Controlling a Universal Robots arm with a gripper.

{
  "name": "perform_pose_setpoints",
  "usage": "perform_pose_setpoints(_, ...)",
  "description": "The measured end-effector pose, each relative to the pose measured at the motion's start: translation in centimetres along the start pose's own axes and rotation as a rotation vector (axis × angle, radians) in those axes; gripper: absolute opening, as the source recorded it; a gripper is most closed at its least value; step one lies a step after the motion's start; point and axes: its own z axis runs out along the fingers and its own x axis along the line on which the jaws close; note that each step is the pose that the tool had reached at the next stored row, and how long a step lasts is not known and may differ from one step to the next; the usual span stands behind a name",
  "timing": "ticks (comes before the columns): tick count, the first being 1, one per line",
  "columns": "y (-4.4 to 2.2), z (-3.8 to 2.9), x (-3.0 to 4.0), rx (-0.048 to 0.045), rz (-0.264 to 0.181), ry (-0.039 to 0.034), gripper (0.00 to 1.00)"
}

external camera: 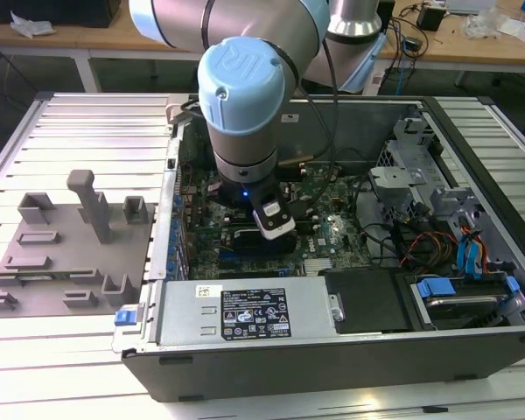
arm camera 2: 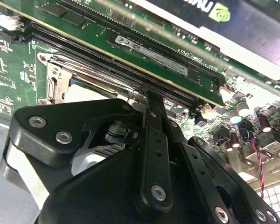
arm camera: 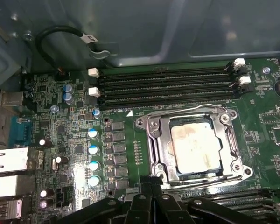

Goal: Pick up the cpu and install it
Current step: 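Install the second cpu locking lever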

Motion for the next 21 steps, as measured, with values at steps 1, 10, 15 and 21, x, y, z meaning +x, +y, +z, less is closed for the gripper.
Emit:
perform_pose_setpoints(1,0.05,-0.19,0.0,0.0009,0.0,-0.0002,0.11)
perform_pose_setpoints(10,1.48,-4.39,-0.22,0.0323,-0.002,-0.0027,0.11)
perform_pose_setpoints(15,1.73,-4.98,-0.81,0.119,-0.004,-0.0082,0.11)
perform_pose_setpoints(21,2.44,-4.62,-3.32,0.1374,-0.003,-0.01,0.11)
